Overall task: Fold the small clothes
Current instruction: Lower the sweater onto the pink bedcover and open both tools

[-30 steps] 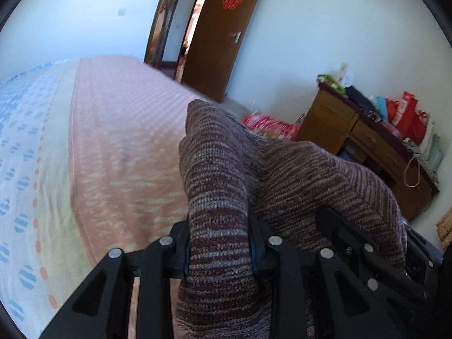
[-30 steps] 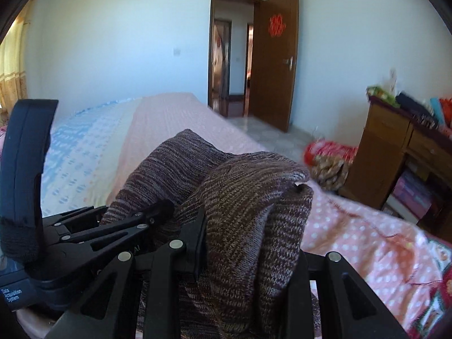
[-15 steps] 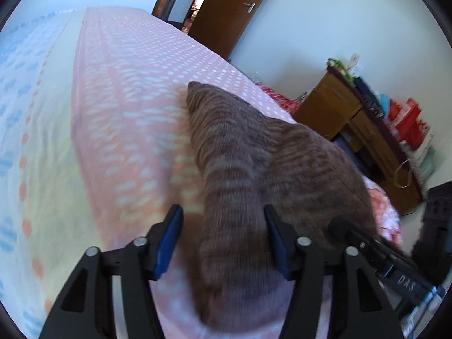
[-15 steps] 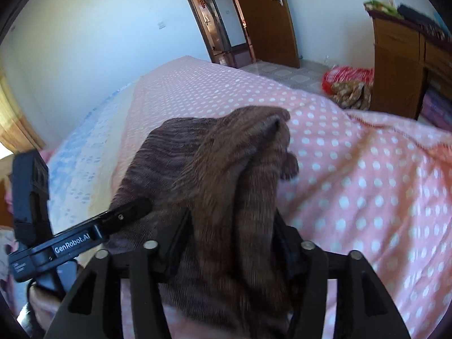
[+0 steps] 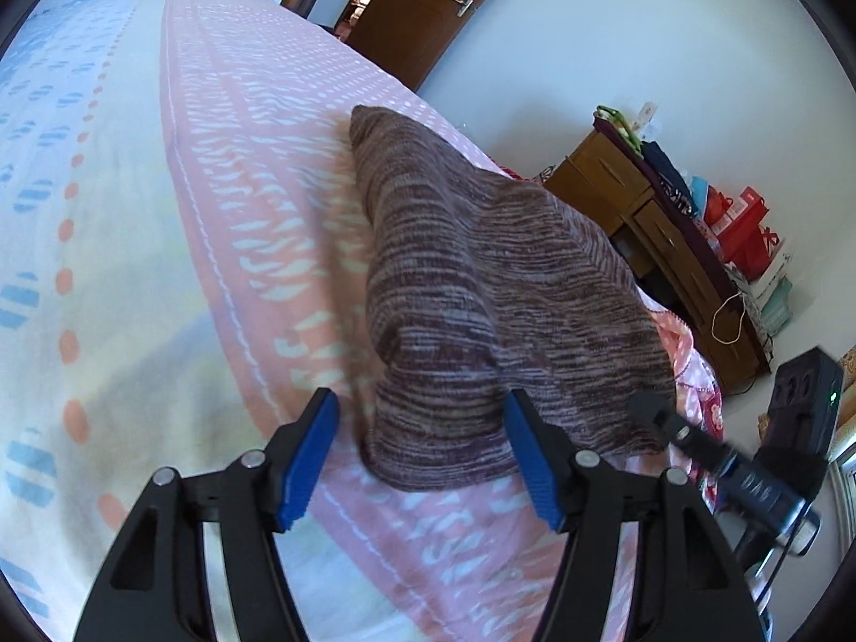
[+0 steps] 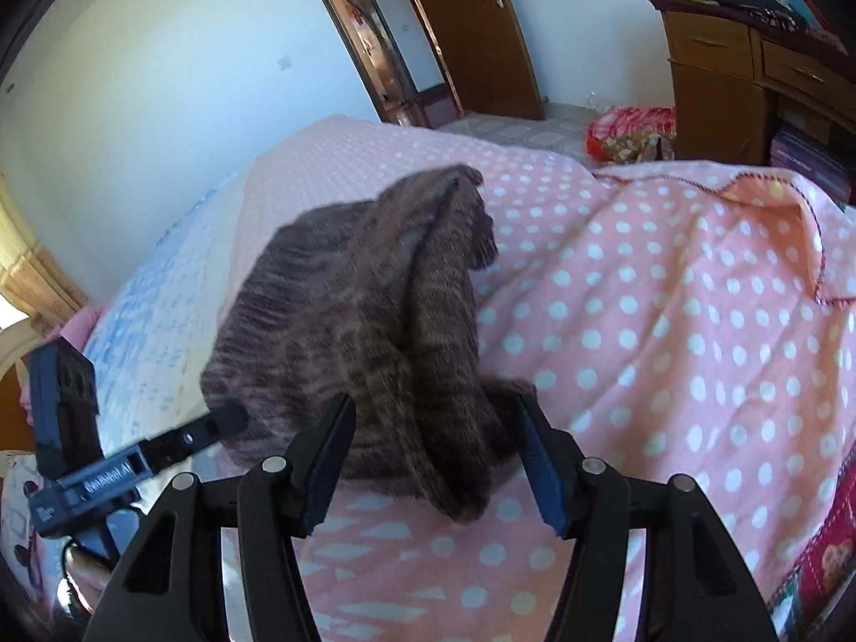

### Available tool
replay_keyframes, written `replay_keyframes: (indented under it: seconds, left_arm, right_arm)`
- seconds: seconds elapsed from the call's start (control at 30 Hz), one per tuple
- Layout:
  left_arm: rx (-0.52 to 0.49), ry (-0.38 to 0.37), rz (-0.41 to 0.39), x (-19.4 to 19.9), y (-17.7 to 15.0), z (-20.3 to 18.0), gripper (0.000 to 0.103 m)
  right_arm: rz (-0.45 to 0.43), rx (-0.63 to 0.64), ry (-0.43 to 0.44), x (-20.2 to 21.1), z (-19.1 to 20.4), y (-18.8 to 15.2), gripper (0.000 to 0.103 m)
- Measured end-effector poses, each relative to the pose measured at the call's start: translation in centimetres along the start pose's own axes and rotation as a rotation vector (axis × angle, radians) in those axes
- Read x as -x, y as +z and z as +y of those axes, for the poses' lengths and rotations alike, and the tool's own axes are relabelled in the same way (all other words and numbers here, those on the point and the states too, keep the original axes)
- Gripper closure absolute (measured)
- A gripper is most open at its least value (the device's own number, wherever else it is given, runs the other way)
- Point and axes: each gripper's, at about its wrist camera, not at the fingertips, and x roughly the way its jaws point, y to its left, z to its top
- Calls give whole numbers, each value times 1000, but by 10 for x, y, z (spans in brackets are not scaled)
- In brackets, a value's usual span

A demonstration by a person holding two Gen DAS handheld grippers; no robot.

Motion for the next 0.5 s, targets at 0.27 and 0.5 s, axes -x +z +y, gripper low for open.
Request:
replay_keyframes:
  seconds: [0.27,0.5]
  left_arm:
    - [-94,28,39,-18,3,-25,81]
    - [-27,-95,51,27,21,-34,84]
  right_arm:
    - [59,-26,73,-12,6,-4,82]
    - [121,-343,437,4,-30,1,93]
